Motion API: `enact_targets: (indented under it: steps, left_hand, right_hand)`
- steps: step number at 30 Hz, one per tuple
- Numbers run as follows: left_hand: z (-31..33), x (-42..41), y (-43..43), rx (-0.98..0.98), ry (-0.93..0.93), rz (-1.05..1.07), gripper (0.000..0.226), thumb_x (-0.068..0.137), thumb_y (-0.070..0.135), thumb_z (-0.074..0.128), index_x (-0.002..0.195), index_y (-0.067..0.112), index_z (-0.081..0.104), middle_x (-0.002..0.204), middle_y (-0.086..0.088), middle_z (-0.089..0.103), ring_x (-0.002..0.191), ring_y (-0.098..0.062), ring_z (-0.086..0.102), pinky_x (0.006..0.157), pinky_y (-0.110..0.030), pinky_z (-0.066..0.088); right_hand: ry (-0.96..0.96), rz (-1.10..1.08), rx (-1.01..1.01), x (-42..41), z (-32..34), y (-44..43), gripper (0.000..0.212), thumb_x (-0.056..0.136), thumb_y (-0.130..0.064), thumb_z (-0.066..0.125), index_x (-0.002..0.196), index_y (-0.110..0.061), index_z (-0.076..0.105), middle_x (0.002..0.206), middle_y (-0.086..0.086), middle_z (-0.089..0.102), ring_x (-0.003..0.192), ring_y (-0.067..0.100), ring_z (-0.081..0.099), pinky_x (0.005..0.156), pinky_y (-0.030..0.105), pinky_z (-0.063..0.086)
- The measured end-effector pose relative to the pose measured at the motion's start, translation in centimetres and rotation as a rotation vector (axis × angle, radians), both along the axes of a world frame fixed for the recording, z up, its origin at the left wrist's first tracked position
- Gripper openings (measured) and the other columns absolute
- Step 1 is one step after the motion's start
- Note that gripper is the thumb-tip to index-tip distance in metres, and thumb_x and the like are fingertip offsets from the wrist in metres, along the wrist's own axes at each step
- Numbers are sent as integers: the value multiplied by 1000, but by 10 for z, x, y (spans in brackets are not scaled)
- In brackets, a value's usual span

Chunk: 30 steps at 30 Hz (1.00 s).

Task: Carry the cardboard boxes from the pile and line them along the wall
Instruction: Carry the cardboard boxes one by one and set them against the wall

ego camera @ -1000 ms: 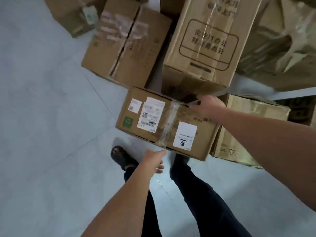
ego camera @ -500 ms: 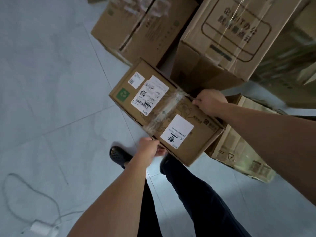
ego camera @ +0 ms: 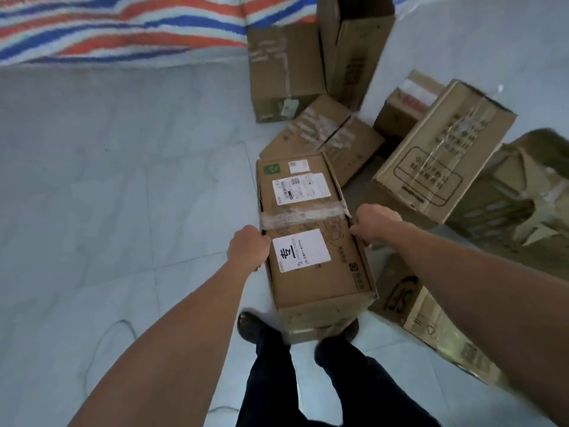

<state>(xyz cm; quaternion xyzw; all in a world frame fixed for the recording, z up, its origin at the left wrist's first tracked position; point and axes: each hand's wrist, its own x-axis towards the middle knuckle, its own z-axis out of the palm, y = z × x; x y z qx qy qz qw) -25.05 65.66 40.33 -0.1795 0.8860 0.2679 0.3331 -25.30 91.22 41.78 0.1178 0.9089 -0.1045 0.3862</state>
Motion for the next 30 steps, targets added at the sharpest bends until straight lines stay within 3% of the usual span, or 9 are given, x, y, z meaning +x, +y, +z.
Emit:
enact_targets:
  steps: [4,7,12,15,21,27,30]
  left_hand:
    - [54,-9,-72,73,41,8,18,90,14,50,76,5,55,79,-17,69,64,-31,71,61,-45,62]
    - [101,-21,-145,118,113,50,16,88,12,51,75,2,55,84,-20,69,71,-34,70,62,-46,62]
    - [173,-42,-257,120,293,149,21,87,7,51,67,4,47,84,-25,69,67,-38,70,59,-49,60]
    - [210,-50,-317,106,353,219,18,87,4,50,70,1,54,82,-29,69,64,-40,70,57,-50,60]
    - [249,-71,-444,55,451,368,18,87,3,49,75,-3,60,82,-29,70,64,-41,71,62,-54,59]
    - [259,-104,-570,-24,456,529,16,88,4,49,77,-1,58,83,-29,70,66,-40,71,67,-53,60]
    - [263,-121,-640,-46,441,666,18,91,7,49,78,-2,58,85,-25,71,71,-38,71,68,-47,61]
  right_hand:
    - [-115,97,-29,-22,55,-69,26,94,-28,58,80,-9,69,71,3,73,64,15,70,59,27,54]
    - [-143,127,-101,-49,97,-136,30,99,-29,54,78,-10,64,64,3,69,54,13,66,60,27,54]
    - [-174,152,-174,-99,150,-253,24,101,-30,50,92,-12,63,83,5,71,72,18,70,63,28,54]
    - [-144,188,-221,-132,178,-316,24,101,-30,51,95,-10,64,85,6,72,73,18,70,68,30,55]
    - [-51,332,-349,-195,207,-454,25,100,-27,53,109,-6,64,104,9,72,83,20,73,64,30,55]
    - [14,468,-472,-262,201,-608,22,101,-21,48,98,-2,60,94,10,68,77,20,71,63,30,56]
    - [35,524,-555,-304,200,-694,27,101,-20,47,106,1,62,96,11,68,80,22,69,59,28,55]
